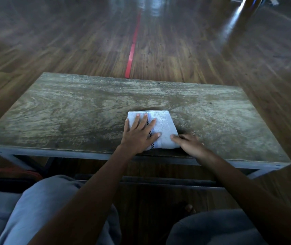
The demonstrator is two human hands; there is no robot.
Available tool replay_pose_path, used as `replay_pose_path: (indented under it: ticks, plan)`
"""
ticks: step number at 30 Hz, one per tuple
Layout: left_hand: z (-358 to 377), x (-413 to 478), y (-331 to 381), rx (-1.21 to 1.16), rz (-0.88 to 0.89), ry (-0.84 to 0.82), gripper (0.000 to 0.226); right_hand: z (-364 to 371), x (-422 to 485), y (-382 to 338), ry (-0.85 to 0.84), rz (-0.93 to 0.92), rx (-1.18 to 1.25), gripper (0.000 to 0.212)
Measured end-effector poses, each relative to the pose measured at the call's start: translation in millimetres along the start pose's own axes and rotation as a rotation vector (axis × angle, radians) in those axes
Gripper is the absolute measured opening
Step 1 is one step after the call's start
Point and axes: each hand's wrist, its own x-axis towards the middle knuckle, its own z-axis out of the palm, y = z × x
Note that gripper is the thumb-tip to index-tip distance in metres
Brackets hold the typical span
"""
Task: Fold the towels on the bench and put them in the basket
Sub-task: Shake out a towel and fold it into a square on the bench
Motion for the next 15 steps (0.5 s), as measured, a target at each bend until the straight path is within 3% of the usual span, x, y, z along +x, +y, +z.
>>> replay_pose_path:
  ticks: [4, 9, 15]
  plan:
    - [2.4, 1.9, -1.3, -0.020, -0.001, -0.009, 0.066, 2.7, -0.3, 2.3, 0.031, -0.050, -0.064, 0.054]
    - [0.5, 1.8, -3.7, -0.031, -0.004, -0.019, 0.063, 1.8, -5.9, 5.3, 0.090, -0.142, -0.173, 0.051]
    - [6.8, 0.8, -9.5, -0.003, 0.020, 0.038, 0.071, 3.4, -4.6, 0.6, 0.149, -0.102, -0.117, 0.046]
